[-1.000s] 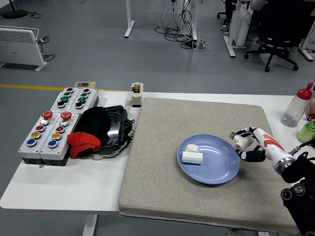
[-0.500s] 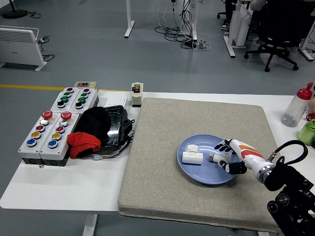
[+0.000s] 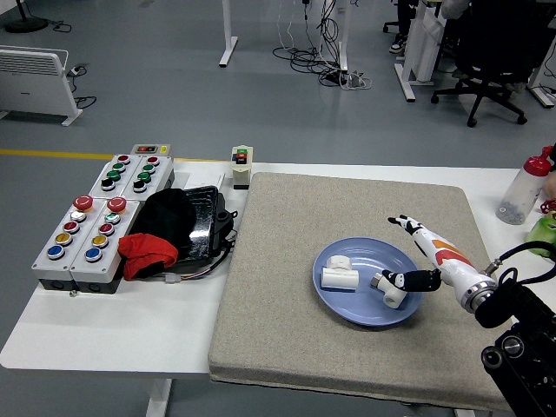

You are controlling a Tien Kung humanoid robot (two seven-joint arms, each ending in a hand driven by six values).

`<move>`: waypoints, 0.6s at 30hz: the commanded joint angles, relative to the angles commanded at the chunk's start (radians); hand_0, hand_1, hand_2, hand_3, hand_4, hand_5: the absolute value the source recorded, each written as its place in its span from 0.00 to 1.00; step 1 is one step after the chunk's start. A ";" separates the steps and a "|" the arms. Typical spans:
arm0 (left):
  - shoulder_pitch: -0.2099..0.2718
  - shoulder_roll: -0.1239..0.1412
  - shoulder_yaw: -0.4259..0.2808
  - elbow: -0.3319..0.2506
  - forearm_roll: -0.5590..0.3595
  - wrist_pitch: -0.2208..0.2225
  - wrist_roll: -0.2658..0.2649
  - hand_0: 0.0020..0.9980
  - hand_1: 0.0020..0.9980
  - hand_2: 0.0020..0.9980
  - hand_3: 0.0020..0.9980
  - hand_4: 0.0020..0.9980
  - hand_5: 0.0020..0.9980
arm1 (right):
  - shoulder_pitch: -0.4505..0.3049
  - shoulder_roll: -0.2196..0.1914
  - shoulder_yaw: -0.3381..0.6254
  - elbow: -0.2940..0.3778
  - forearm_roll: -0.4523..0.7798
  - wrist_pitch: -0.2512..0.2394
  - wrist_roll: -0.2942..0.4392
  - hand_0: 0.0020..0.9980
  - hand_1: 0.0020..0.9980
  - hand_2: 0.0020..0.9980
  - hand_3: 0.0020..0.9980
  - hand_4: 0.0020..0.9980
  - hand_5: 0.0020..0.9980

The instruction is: Pick pipe place plate twice

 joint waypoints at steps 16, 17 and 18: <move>0.002 0.000 -0.009 0.000 0.014 0.002 0.006 0.69 0.67 0.68 0.61 0.25 1.00 | -0.047 0.028 0.231 -0.005 0.492 -0.227 0.097 0.96 0.90 1.00 0.96 0.73 0.34; 0.002 0.000 -0.010 0.000 0.016 0.002 0.007 0.69 0.67 0.68 0.61 0.25 1.00 | -0.055 0.029 0.249 -0.004 0.537 -0.229 0.099 0.95 0.89 1.00 0.94 0.70 0.37; 0.002 0.000 -0.011 0.000 0.017 0.002 0.007 0.69 0.67 0.68 0.61 0.25 1.00 | -0.058 0.030 0.258 -0.003 0.583 -0.230 0.100 0.95 0.89 1.00 0.94 0.70 0.37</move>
